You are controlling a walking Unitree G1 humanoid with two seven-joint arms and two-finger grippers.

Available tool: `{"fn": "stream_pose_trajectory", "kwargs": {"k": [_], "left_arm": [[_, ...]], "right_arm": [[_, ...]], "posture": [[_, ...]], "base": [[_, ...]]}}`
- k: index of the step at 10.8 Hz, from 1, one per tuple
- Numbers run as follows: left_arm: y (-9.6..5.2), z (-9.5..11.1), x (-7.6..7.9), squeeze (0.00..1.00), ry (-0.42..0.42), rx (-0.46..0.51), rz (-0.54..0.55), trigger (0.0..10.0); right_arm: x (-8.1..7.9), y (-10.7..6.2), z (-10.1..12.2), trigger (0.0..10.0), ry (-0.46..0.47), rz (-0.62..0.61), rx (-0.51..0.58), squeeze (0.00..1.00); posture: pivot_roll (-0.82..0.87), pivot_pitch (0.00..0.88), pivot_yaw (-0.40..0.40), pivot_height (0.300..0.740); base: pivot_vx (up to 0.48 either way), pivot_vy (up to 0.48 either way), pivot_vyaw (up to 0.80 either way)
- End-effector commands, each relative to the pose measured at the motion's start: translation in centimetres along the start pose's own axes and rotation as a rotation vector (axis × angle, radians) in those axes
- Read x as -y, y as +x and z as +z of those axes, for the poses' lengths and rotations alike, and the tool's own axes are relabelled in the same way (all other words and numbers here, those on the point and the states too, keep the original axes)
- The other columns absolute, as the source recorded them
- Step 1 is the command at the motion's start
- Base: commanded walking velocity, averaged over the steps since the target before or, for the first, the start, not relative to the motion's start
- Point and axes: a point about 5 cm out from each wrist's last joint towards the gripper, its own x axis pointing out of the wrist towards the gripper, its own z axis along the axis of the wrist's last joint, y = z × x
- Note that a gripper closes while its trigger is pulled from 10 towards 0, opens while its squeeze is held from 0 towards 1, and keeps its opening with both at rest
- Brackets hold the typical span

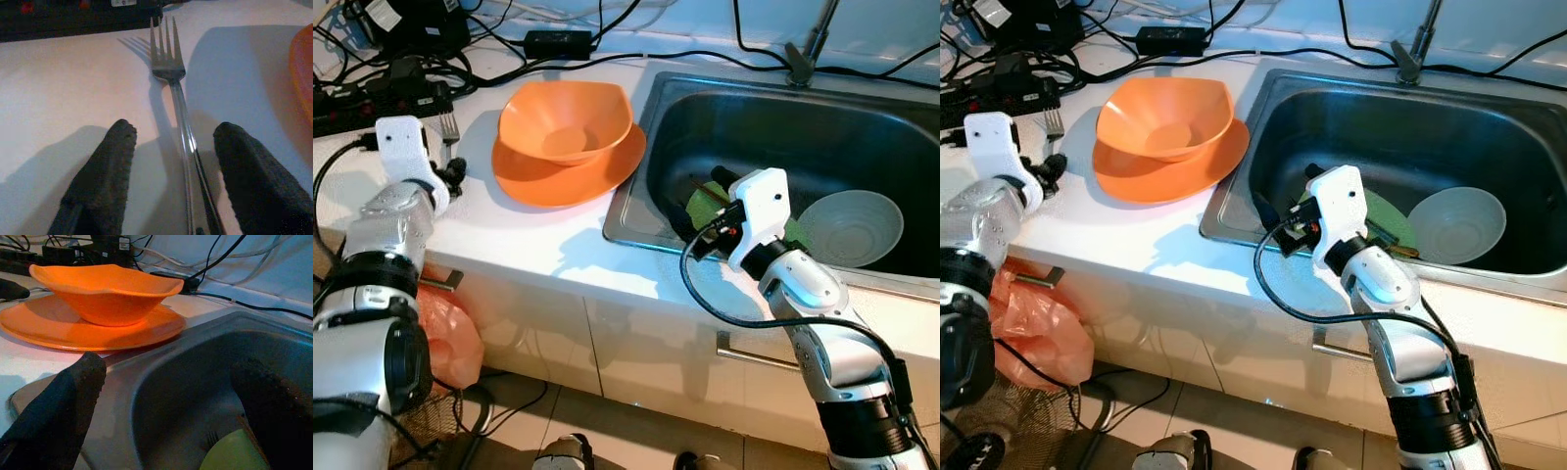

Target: Kitchen organization

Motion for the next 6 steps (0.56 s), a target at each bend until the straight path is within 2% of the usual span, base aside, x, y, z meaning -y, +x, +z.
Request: {"fn": "stream_pose_trajectory", "kwargs": {"k": [1, 4, 5, 6], "left_arm": [[0.1, 0.3, 0.2, 1.0, 0.005, -0.005, -0.015, 10.0], [0.3, -0.4, 0.5, 1.0, 0.021, -0.062, -0.02, 10.0], [0.3, -0.7, 0.4, 0.92, 0.013, -0.077, -0.021, 10.0], [0.2, -1.3, 0.3, 0.0, -0.002, -0.108, -0.044, 0.0]], "right_arm": [[-0.1, -0.3, 0.1, 10.0, -0.005, -0.005, -0.003, 0.62], [-0.3, -0.8, 0.0, 10.0, 0.004, -0.022, -0.01, 0.62], [-0.3, -1.0, 0.0, 10.0, 0.007, -0.027, -0.014, 0.62], [-0.4, -1.1, -0.1, 10.0, 0.01, -0.032, -0.018, 0.62]], "posture": [[0.11, 0.155, 0.082, 0.74], [0.1, 0.169, 0.098, 0.74], [0.1, 0.173, 0.101, 0.74], [0.1, 0.178, 0.108, 0.74]], "base": [[0.0, 0.0, 0.0], [0.0, 0.0, 0.0], [0.0, 0.0, 0.0], [0.0, 0.0, 0.0]]}}
